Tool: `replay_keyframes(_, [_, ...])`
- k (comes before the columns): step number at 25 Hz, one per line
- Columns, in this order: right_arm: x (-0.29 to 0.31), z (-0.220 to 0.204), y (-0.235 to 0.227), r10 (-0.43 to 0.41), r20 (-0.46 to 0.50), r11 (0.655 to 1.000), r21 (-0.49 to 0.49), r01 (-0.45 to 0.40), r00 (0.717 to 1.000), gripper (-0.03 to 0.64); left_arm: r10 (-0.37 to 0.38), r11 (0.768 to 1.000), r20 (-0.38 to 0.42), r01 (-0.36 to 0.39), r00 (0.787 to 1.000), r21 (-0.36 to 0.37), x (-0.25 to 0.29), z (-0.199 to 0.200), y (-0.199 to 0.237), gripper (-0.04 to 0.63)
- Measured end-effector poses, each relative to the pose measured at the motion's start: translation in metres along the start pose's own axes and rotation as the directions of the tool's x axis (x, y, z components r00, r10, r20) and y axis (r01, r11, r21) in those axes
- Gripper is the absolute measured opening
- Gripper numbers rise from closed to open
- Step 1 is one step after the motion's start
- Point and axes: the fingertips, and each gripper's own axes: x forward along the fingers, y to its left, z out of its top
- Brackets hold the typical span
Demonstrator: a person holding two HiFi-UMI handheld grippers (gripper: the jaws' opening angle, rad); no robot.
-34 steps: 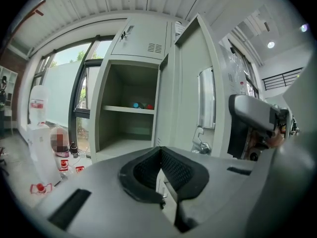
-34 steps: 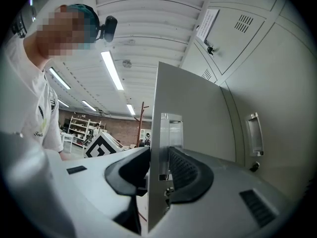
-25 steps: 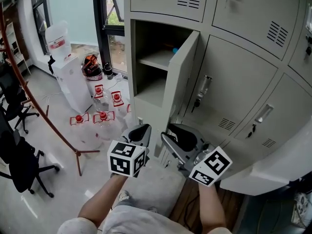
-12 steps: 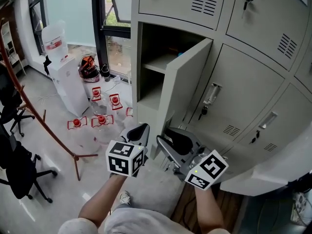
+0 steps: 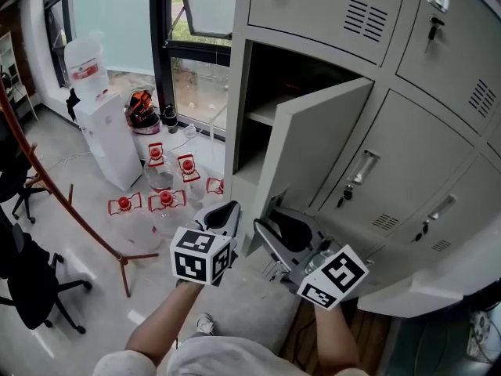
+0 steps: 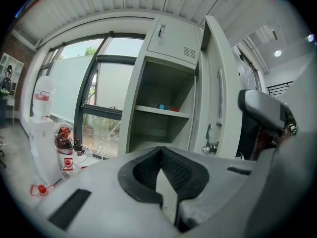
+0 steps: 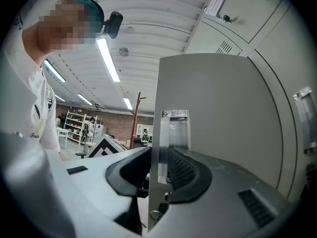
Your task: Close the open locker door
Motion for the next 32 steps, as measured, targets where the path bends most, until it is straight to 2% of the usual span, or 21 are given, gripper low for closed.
replay_keyframes(8, [0.044,-0.006,-0.017,-0.035,0.007,0.999,0.012,0.035,0.999,0.091,-0.045,0.999,-0.016,0.045,0.999,-0.008,0.017,0.001,0.039,0.005])
replay_keyframes(16, [0.080,-0.011,-0.038,-0.125,-0.006,0.992,0.014,0.126,0.992,0.081,-0.100,0.995,-0.021,0.100,0.995,-0.002,0.030,0.007,0.070,0.005])
replay_keyframes(25, [0.110,-0.016,-0.064,-0.236,-0.007,0.972,0.007,0.237,0.972,0.075,-0.164,0.985,-0.007,0.164,0.986,0.044,0.040,0.030,0.095,0.005])
replay_keyframes(32, [0.129,-0.020,-0.087,-0.306,-0.012,0.952,-0.001,0.306,0.952,0.063,-0.180,0.982,-0.007,0.180,0.984,0.052,0.048,0.035,0.112,0.005])
